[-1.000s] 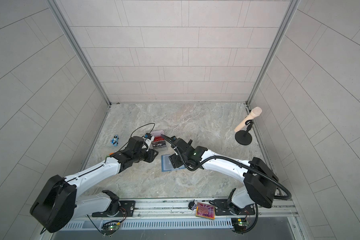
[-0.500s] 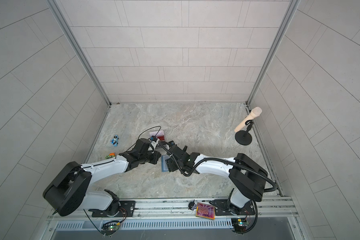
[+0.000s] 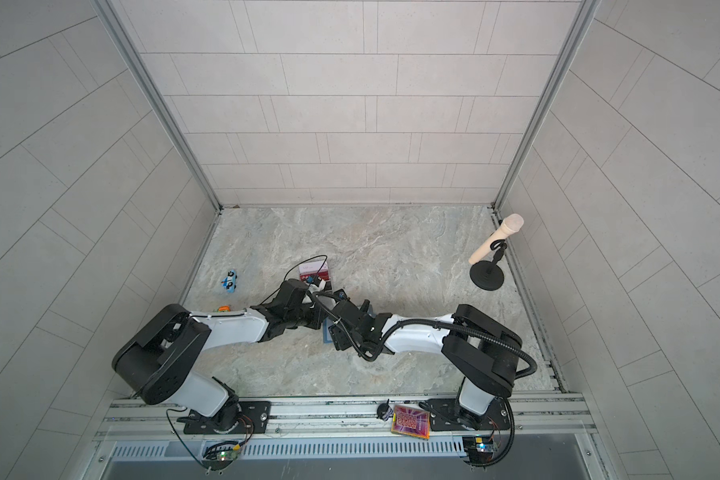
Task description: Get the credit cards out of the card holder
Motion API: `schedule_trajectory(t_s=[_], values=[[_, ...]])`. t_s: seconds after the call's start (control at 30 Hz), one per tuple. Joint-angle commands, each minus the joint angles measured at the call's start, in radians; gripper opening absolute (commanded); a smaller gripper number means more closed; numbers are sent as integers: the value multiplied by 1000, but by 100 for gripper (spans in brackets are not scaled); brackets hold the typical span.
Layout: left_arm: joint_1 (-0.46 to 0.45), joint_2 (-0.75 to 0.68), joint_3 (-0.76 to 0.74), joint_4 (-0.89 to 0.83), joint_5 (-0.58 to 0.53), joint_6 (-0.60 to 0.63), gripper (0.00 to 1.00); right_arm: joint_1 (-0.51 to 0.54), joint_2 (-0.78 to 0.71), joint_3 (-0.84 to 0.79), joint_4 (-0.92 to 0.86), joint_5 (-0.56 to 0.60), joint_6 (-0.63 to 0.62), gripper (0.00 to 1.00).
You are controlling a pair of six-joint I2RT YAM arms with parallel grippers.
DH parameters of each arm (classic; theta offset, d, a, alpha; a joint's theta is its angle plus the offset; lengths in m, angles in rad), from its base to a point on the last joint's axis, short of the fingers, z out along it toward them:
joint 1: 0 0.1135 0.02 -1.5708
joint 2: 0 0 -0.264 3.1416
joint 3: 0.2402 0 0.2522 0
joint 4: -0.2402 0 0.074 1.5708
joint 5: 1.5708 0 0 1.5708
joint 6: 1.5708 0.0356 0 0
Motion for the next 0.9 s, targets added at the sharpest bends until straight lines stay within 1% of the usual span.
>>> schedule_trajectory(t_s=[0.0, 0.17, 0.6, 0.87], values=[[-5, 19, -27, 30, 0, -18, 0, 21, 27, 35, 3, 79, 15, 71], [-5, 20, -50, 39, 0, -21, 0, 32, 58, 57, -13, 122, 18, 70], [-5, 33, -100, 97, 18, -40, 0, 36, 119, 63, -8, 141, 28, 69], [-6, 35, -101, 98, 19, -39, 0, 36, 129, 65, -31, 175, 34, 59]])
